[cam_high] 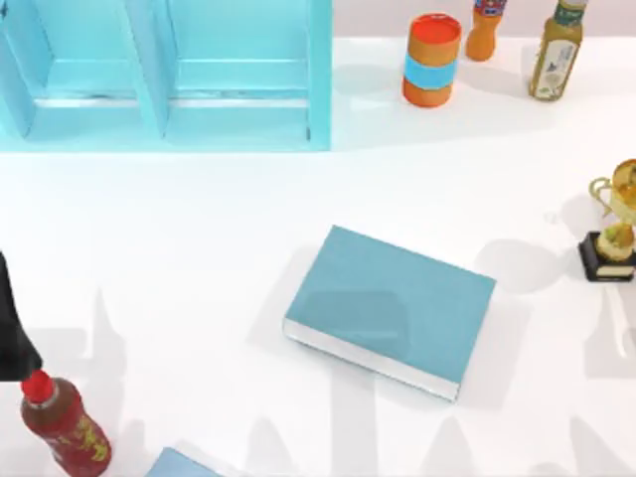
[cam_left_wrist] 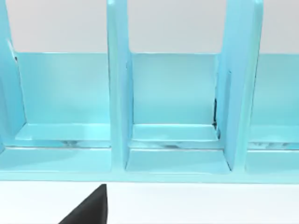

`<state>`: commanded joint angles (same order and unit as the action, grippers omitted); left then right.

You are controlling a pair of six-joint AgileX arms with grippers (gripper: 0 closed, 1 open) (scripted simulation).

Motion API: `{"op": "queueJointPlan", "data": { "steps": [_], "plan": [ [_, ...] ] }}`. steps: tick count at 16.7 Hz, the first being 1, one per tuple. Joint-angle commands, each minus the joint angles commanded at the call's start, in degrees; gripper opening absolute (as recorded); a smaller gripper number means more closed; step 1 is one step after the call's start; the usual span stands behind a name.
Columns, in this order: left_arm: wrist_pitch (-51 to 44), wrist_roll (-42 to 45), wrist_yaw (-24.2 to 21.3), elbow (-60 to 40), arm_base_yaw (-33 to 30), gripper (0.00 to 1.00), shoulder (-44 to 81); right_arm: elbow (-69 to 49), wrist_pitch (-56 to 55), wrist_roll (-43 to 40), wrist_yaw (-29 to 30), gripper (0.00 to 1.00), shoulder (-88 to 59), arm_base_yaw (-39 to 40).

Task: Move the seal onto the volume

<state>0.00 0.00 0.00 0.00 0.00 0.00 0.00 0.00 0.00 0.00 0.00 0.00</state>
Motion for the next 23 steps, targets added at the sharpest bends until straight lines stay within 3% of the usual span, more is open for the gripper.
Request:
{"op": "queueJointPlan", "data": {
  "steps": [6,10,14,23],
  "plan": [
    [0.0,0.0,0.0,0.0,0.0,1.00,0.0,-0.4,0.6,-0.2,0.0,1.00,-0.6,-0.2],
    [0.0,0.0,0.0,0.0,0.0,1.00,0.0,-7.6,8.5,-2.5,0.5,1.00,-8.9,-2.8],
    [0.0,0.0,0.0,0.0,0.0,1.00,0.0,-23.6,22.4,-6.9,1.0,1.00,-26.6,-6.9],
    [0.0,0.0,0.0,0.0,0.0,1.00,0.0,-71.8,56.6,-17.9,1.2,1.00,-80.0,-17.5]
  ]
}}
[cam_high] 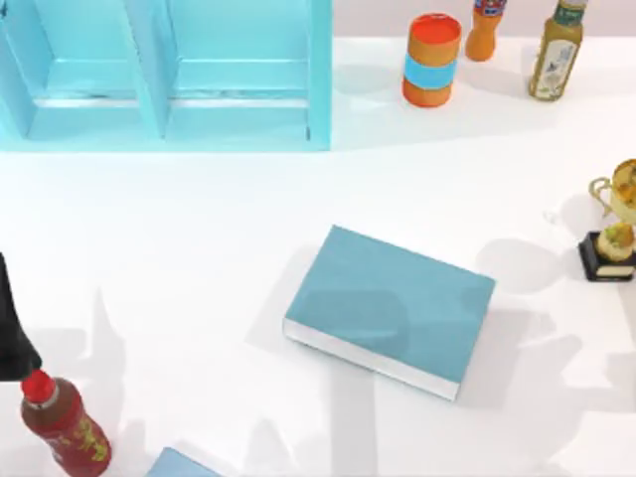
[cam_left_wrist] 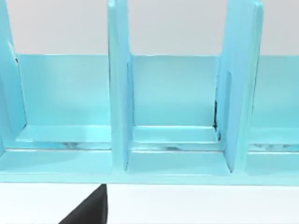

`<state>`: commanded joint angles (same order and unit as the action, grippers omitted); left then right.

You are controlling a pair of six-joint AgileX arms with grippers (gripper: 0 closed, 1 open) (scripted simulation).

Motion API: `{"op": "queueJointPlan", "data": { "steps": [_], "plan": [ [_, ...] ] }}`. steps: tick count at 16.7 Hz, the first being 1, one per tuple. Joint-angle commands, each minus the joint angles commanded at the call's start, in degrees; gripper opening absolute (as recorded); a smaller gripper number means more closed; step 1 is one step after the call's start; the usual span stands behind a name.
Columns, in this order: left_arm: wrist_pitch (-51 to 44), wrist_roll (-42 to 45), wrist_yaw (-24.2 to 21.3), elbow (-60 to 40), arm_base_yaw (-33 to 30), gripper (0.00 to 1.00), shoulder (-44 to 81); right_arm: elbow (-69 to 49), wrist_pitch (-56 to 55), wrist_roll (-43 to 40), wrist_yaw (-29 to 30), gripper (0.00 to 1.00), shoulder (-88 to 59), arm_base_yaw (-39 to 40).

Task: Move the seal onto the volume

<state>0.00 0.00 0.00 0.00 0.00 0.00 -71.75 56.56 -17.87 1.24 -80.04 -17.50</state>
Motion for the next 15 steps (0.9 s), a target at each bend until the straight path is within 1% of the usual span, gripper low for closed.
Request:
{"op": "queueJointPlan", "data": {
  "steps": [4,8,10,15],
  "plan": [
    [0.0,0.0,0.0,0.0,0.0,1.00,0.0,-14.9,13.0,-3.2,-0.6,1.00,-17.2,-3.9],
    [0.0,0.0,0.0,0.0,0.0,1.00,0.0,-24.7,20.7,-5.2,-1.2,1.00,-27.6,-6.3],
    [0.0,0.0,0.0,0.0,0.0,1.00,0.0,-26.8,22.2,-5.6,-1.3,1.00,-29.7,-6.8],
    [0.0,0.0,0.0,0.0,0.0,1.00,0.0,-26.9,22.2,-5.6,-1.3,1.00,-29.8,-6.6]
  ]
}}
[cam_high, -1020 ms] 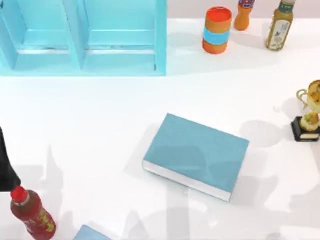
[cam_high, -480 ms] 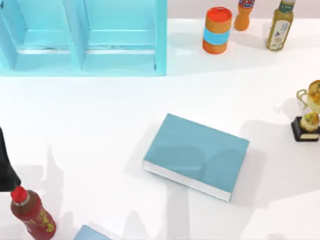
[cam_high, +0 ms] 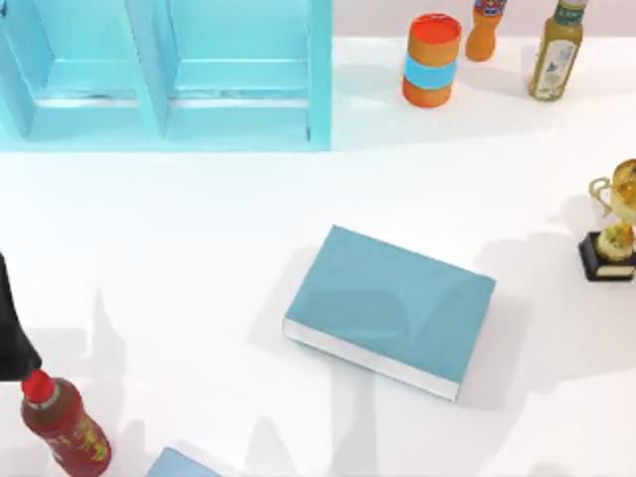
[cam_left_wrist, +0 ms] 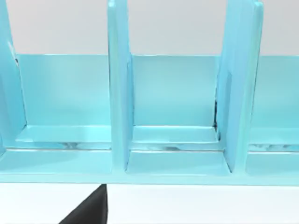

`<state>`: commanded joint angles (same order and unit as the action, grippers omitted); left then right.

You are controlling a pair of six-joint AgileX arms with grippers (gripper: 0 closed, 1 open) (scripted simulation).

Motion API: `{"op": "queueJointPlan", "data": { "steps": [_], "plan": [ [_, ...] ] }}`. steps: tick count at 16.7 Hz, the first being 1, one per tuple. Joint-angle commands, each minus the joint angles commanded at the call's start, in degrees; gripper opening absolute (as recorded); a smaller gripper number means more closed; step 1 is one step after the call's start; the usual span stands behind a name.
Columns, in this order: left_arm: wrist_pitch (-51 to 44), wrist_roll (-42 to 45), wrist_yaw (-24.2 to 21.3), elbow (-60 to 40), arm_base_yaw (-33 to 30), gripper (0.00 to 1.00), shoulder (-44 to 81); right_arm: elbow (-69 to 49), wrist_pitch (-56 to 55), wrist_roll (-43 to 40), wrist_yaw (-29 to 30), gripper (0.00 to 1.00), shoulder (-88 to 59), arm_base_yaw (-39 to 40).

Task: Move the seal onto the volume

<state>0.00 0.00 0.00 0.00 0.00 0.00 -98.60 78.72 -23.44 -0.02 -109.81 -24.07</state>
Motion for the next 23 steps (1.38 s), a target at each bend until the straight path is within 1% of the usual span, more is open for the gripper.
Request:
{"op": "queueJointPlan", "data": {
  "steps": [2,4,10,12,16,23],
  "plan": [
    [0.0,0.0,0.0,0.0,0.0,1.00,0.0,0.9,-0.9,0.1,0.0,1.00,-0.2,-0.1],
    [0.0,0.0,0.0,0.0,0.0,1.00,0.0,3.9,-4.2,0.1,-0.1,1.00,-0.7,-0.1],
    [0.0,0.0,0.0,0.0,0.0,1.00,0.0,16.7,-19.8,0.2,0.0,1.00,-3.0,-0.1],
    [0.0,0.0,0.0,0.0,0.0,1.00,0.0,18.3,-21.6,0.2,0.0,1.00,-3.4,-0.1],
    [0.0,0.0,0.0,0.0,0.0,1.00,0.0,18.4,-21.6,0.2,0.0,1.00,-3.4,-0.1],
    [0.0,0.0,0.0,0.0,0.0,1.00,0.0,18.4,-21.6,0.2,0.0,0.47,-3.4,-0.1]
  ]
}}
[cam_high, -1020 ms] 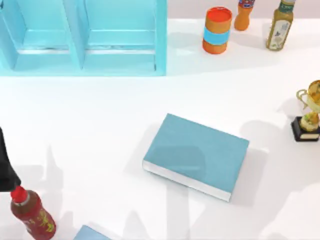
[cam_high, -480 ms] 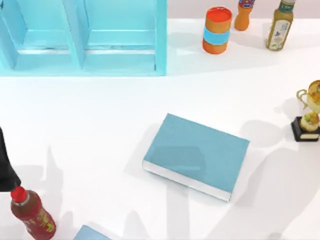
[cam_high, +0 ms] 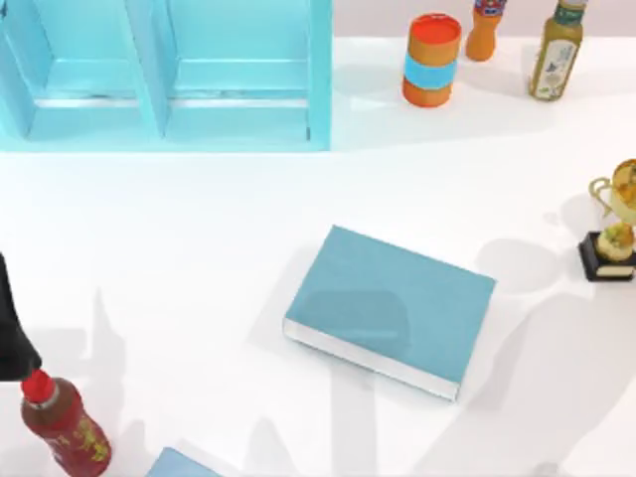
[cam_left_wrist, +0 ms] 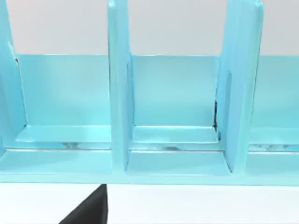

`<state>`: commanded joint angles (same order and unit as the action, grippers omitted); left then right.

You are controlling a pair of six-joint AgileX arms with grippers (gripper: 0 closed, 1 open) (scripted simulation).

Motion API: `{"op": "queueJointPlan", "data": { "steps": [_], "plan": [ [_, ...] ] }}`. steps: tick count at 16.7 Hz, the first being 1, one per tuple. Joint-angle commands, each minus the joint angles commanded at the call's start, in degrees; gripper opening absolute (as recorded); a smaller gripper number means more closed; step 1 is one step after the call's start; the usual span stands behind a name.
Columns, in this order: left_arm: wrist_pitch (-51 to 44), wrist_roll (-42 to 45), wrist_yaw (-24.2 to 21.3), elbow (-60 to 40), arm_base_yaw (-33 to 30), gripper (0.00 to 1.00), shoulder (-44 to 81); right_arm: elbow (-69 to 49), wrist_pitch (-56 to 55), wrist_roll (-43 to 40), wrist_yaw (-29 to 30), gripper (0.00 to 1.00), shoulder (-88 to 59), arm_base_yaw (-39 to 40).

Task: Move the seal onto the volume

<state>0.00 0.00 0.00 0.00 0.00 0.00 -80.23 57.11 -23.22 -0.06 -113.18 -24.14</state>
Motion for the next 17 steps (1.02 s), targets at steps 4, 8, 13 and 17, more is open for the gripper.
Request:
{"op": "queueJointPlan", "data": {
  "steps": [4,8,13,17],
  "plan": [
    [0.0,0.0,0.0,0.0,0.0,1.00,0.0,0.0,0.0,0.0,0.0,0.17,0.0,0.0],
    [0.0,0.0,0.0,0.0,0.0,1.00,0.0,0.0,0.0,0.0,0.0,0.00,0.0,0.0],
    [0.0,0.0,0.0,0.0,0.0,1.00,0.0,0.0,0.0,0.0,0.0,0.00,0.0,0.0],
    [0.0,0.0,0.0,0.0,0.0,1.00,0.0,-0.9,0.9,0.9,0.0,0.00,0.3,0.7]
  ]
}}
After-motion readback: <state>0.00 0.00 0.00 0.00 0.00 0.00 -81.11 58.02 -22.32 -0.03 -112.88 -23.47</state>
